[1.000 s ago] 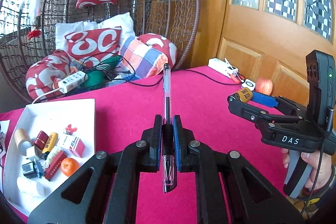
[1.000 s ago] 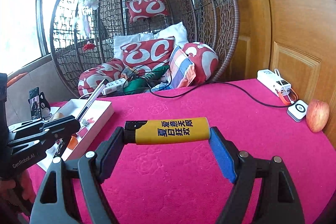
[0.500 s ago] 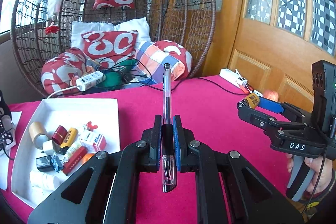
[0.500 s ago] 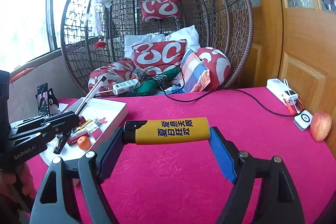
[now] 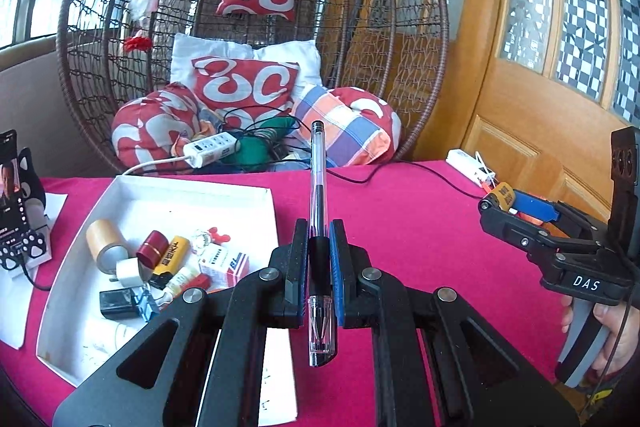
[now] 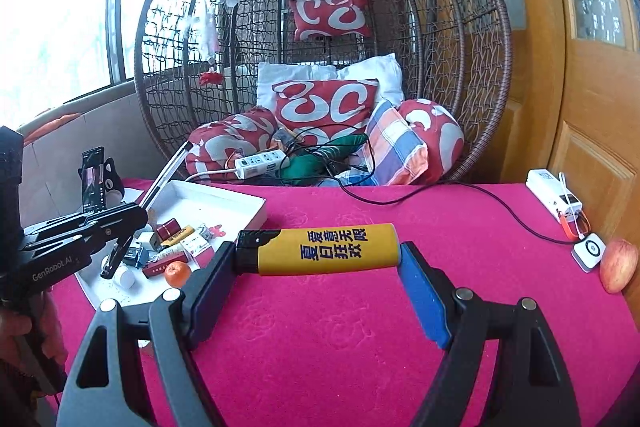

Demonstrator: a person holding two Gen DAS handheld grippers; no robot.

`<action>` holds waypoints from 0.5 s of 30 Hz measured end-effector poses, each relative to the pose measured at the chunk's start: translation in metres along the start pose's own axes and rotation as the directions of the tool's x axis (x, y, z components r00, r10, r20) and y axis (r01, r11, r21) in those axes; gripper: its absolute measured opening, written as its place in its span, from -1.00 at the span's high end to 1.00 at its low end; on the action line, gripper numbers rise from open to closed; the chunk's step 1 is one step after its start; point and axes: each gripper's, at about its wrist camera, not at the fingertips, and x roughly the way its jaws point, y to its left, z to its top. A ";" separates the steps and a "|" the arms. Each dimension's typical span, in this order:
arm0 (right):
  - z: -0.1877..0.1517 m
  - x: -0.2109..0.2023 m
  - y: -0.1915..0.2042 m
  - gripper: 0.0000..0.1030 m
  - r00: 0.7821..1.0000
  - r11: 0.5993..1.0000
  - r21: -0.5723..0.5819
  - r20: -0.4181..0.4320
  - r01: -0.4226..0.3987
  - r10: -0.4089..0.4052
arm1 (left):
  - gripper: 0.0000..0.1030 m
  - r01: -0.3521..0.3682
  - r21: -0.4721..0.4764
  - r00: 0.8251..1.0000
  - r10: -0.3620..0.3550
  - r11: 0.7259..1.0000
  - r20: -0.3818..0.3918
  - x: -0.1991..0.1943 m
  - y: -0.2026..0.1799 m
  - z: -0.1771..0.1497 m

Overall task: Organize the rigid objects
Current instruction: 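Carry the black pen and yellow lighter over the white tray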

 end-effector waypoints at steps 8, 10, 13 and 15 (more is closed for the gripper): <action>0.012 0.016 0.021 -0.57 0.999 0.999 -0.030 -0.011 -0.046 0.046 | 0.82 -0.050 -0.068 0.999 0.050 0.996 0.011 -0.005 0.035 0.003; 0.016 0.022 0.026 -0.57 0.998 0.997 -0.030 -0.015 -0.065 0.065 | 0.82 -0.071 -0.086 0.997 0.073 0.994 0.014 -0.007 0.047 0.003; 0.020 0.030 0.039 -0.57 0.995 0.994 -0.040 -0.027 -0.100 0.099 | 0.82 -0.100 -0.115 0.995 0.102 0.988 0.005 -0.008 0.064 0.002; 0.022 0.036 0.048 -0.57 0.992 0.991 -0.050 -0.036 -0.123 0.122 | 0.82 -0.125 -0.128 0.992 0.126 0.984 -0.002 -0.007 0.076 0.000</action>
